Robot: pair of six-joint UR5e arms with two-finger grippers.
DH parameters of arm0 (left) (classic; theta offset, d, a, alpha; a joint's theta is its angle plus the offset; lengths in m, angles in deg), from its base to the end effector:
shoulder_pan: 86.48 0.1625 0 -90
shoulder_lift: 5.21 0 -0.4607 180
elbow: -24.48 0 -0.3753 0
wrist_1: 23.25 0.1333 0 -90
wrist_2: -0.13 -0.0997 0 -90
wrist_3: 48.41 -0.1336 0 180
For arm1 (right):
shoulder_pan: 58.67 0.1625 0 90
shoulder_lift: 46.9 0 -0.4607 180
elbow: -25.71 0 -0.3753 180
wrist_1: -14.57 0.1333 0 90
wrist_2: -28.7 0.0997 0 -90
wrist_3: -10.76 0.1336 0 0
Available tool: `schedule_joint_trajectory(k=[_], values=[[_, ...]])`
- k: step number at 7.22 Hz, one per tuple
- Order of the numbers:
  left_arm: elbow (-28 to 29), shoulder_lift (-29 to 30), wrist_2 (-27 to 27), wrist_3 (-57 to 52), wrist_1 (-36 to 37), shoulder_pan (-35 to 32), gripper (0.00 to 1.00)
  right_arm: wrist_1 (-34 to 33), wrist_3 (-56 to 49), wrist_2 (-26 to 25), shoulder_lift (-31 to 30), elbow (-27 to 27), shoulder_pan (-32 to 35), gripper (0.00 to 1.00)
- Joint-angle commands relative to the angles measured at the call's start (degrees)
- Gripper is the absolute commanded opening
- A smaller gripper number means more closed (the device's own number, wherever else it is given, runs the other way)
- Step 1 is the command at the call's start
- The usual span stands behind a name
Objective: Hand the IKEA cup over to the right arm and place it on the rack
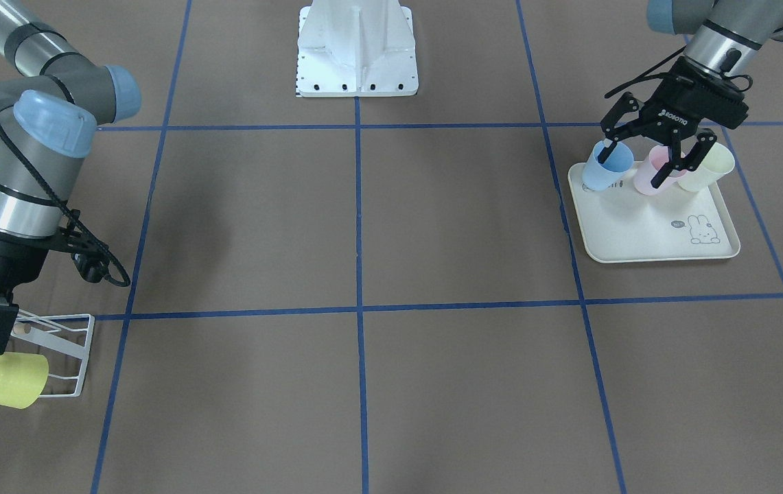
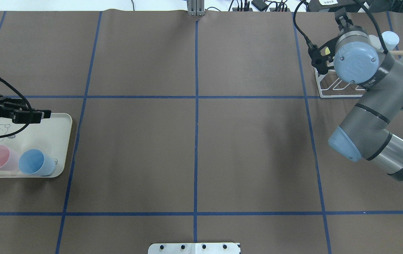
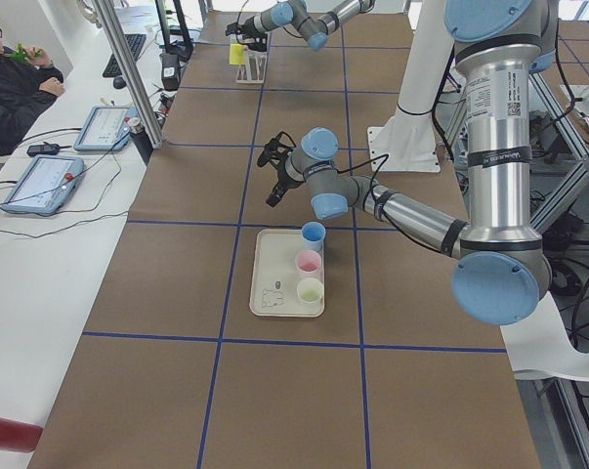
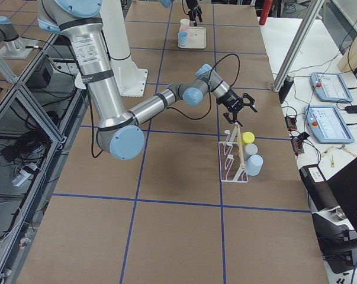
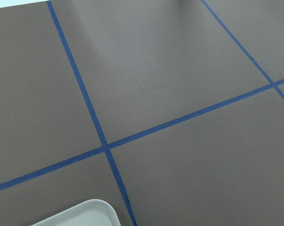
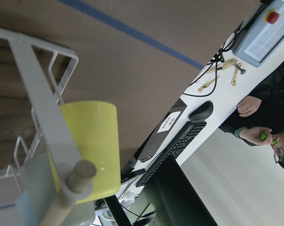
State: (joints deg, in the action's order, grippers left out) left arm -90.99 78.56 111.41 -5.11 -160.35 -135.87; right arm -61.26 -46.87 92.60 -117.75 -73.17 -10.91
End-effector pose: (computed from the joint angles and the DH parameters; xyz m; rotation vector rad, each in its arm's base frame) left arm 0.2340 -0.4032 0.4554 0.6304 1.0085 0.1736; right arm -0.2859 -0.6006 0.4432 0.7263 0.5816 -1.4630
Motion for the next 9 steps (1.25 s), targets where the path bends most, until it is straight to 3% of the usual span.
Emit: schedule_joint_trajectory(k=[1, 5, 7, 9], values=[[-0.02, -0.02, -0.45, 0.03, -0.01, 0.0, 1.0, 0.08, 20.53, 7.95, -0.16, -3.94, -0.56, 0.99], [1.56, -0.45, -4.58, -1.2, 0.17, 0.0, 1.0, 0.86, 58.76, 18.08, -0.16, -13.86, -5.38, 1.0], [1.48, -7.88, -4.59, -7.07, -4.29, -0.26, 1.0, 8.66, 74.53, 17.75, -0.16, -14.23, -9.25, 1.0], [1.74, -16.75, -4.5, -10.66, -11.92, -1.92, 1.0, 9.74, 83.1, 17.83, 0.79, -14.23, -14.25, 1.0]])
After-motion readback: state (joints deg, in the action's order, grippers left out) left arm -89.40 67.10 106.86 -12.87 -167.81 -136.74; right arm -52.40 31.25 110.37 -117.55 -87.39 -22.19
